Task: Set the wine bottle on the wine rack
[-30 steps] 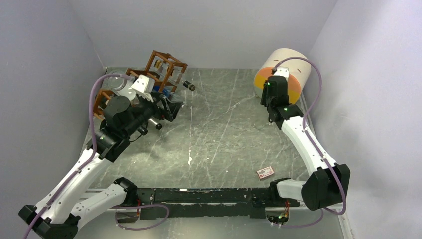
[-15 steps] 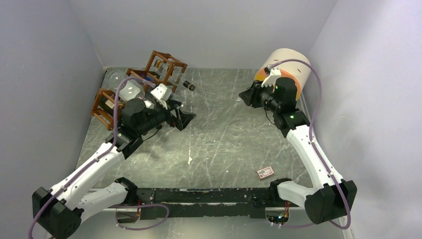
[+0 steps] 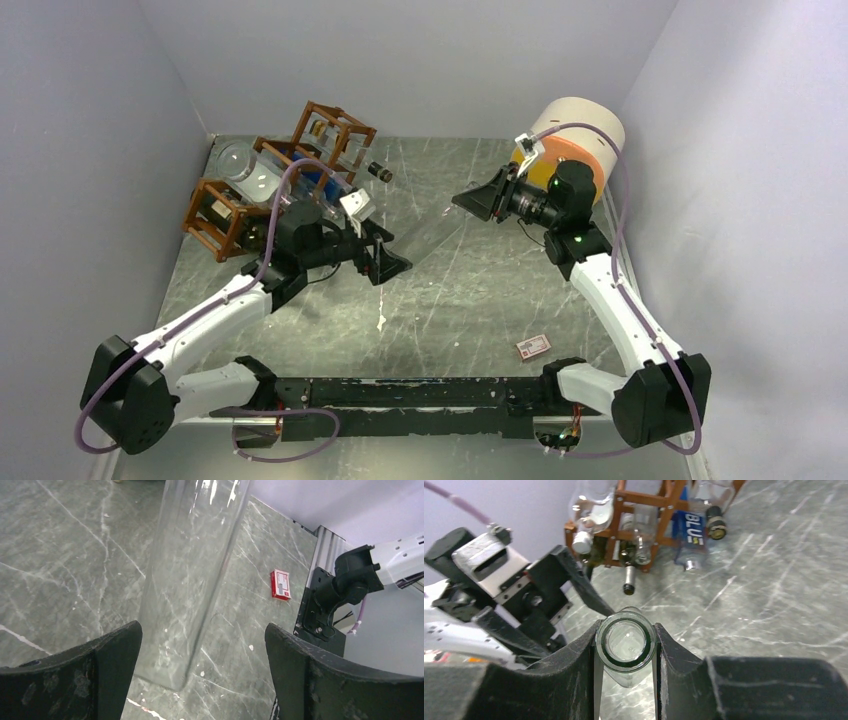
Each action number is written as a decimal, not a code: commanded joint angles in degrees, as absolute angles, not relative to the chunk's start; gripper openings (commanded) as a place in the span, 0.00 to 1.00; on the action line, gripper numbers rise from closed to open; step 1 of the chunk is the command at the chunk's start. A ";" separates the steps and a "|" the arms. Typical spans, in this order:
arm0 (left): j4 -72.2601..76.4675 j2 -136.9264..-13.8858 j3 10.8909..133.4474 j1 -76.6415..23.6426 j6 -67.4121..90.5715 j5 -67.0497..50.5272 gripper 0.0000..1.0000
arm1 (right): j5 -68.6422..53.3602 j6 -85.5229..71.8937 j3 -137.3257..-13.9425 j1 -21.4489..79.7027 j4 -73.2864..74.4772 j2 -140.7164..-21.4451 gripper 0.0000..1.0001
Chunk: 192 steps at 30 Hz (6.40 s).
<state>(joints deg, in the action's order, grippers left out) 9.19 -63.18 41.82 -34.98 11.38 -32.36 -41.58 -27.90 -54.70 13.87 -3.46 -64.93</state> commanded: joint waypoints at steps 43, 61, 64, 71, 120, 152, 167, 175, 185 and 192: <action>10.70 -56.82 54.29 -36.17 -53.39 -17.62 0.07 | -52.46 -9.82 -79.49 13.78 8.95 -66.97 0.86; 15.77 -56.75 52.55 -39.79 -82.89 -15.59 0.07 | -48.31 2.20 -88.00 23.30 23.29 -74.97 0.83; 14.38 -56.26 52.60 -39.82 -86.26 -14.91 0.07 | -44.99 4.80 -86.69 25.53 25.19 -74.28 0.83; 10.42 -54.59 52.79 -39.88 -91.07 -16.18 0.07 | -42.46 8.95 -85.81 26.42 28.69 -73.61 0.82; 5.99 -53.78 53.90 -39.89 -80.27 -13.62 0.97 | -33.32 10.99 -86.66 31.68 28.80 -76.84 0.00; -13.33 -58.00 78.41 -36.05 3.03 19.05 0.97 | -12.71 -9.98 -118.91 39.81 4.58 -119.42 0.00; -25.49 -52.53 78.14 -36.11 8.61 21.28 0.97 | -11.89 -9.32 -132.75 42.67 9.13 -132.66 0.09; -27.82 -52.98 78.19 -36.12 9.56 20.50 0.97 | -11.68 -8.65 -133.35 42.78 10.86 -134.31 0.29; -28.45 -53.23 77.66 -36.06 10.06 20.41 0.97 | -14.89 -6.95 -132.82 42.82 9.98 -135.71 0.39; -28.38 -53.96 77.87 -36.08 10.14 21.72 0.97 | -14.93 -6.82 -131.77 42.90 9.41 -135.84 0.56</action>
<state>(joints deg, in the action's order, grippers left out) -28.36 -53.80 77.93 -36.40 9.50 20.78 -13.37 -7.70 -130.82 42.48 14.46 -136.25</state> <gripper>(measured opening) 0.974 0.589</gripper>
